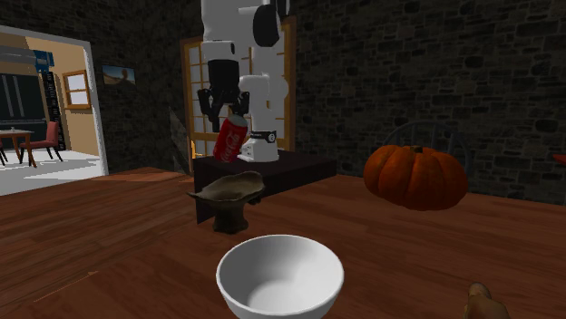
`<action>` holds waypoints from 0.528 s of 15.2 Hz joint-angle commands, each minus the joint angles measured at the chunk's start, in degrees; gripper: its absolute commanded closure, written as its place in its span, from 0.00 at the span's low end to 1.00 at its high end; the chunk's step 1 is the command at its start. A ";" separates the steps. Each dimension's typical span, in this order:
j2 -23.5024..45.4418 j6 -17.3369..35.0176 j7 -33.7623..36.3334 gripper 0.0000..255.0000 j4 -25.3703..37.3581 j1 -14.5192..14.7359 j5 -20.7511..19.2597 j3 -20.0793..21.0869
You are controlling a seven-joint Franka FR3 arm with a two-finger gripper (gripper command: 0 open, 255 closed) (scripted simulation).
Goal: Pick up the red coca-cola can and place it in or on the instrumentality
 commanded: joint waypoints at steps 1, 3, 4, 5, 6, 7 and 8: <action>1.11 1.45 -0.73 1.00 -0.57 -0.15 1.07 0.19; 2.29 2.81 -1.55 1.00 -1.05 -0.37 2.22 0.44; 2.89 3.48 -1.98 1.00 -1.28 -0.50 2.82 0.58; 3.51 4.15 -2.41 1.00 -1.48 -0.64 3.43 0.75; 4.13 4.81 -2.86 1.00 -1.68 -0.78 4.06 0.93; 4.28 4.96 -2.97 1.00 -1.72 -0.83 4.21 0.98; 4.28 4.96 -2.96 1.00 -1.73 -0.83 4.20 0.98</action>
